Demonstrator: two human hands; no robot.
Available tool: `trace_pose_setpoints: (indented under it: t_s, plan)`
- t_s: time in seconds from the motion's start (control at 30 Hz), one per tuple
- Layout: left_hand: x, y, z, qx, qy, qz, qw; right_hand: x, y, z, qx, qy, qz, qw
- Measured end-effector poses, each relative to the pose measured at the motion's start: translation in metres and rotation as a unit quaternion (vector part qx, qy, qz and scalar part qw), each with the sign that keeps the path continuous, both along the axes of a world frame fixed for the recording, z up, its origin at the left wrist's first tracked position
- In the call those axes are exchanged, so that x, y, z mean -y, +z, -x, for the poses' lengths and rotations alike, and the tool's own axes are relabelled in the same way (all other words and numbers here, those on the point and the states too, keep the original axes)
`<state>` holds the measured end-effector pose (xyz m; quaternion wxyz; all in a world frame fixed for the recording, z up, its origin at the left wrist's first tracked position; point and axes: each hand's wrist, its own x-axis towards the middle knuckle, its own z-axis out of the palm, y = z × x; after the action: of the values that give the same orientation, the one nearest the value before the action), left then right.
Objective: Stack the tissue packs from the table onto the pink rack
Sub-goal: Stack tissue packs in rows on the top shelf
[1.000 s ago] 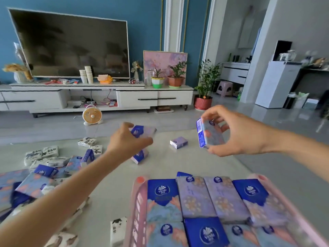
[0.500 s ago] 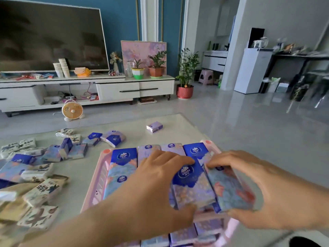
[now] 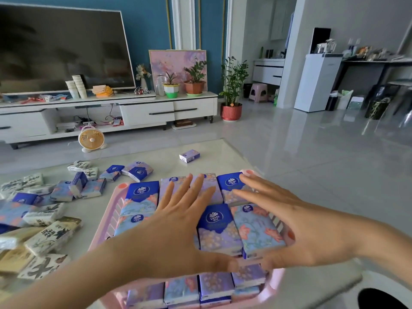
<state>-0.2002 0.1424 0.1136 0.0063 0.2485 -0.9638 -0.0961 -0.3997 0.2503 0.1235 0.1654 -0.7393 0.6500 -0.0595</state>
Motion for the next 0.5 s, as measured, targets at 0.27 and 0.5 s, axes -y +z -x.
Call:
trace_pose_setpoints:
  t_s: [0.27, 0.5]
  plan:
    - [0.004, -0.009, 0.003, 0.083, 0.015, 0.04, 0.996, 0.012, -0.011, 0.006, -0.072, -0.003, -0.049, 0.996]
    - [0.003, -0.013, 0.004, 0.08, 0.016, 0.053, 0.995, 0.012, -0.013, 0.006, -0.101, 0.008, -0.049, 0.994]
